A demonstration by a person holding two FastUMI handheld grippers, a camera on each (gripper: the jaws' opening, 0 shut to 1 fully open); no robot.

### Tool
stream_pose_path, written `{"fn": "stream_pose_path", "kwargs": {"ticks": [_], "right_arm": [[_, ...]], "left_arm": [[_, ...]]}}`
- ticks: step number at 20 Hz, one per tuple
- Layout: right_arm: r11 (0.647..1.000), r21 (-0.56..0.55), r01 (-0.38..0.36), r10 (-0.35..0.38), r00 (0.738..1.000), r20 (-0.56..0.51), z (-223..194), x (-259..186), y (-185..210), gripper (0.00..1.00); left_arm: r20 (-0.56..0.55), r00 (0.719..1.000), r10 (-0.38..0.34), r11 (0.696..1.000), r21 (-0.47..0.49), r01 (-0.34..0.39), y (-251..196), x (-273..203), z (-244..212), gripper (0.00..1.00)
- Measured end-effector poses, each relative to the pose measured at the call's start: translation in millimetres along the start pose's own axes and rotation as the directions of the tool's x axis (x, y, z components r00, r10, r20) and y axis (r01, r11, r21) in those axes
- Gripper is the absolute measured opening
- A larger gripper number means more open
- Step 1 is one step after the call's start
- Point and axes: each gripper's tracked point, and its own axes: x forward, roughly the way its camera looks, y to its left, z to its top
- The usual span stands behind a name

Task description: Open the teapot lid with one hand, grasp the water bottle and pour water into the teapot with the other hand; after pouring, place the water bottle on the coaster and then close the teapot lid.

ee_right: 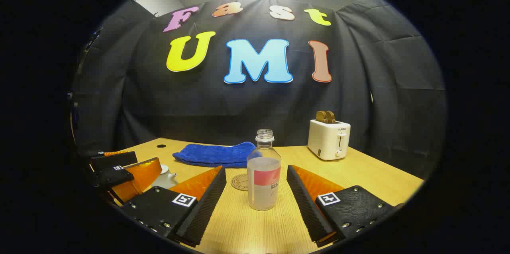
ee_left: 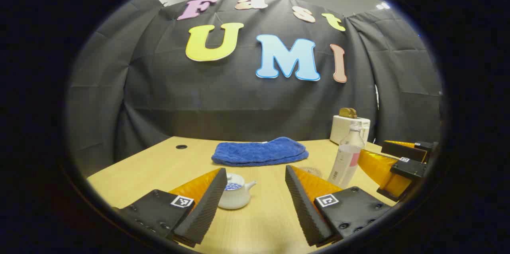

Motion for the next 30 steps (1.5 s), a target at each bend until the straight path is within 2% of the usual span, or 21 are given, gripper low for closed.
{"fn": "stream_pose_path", "kwargs": {"ticks": [13, 30], "right_arm": [[1.000, 0.017, 0.010, -0.009, 1.000, -0.018, -7, 4, -7, 0.95], [0.998, 0.052, 0.037, -0.033, 0.996, -0.082, -35, 17, -20, 0.95]], "left_arm": [[-0.020, 0.999, 0.032, 0.999, -0.005, -0.032, 14, 12, -9, 0.95], [-0.073, 0.993, 0.090, 0.996, 0.008, -0.089, 67, 89, -29, 0.92]]}}
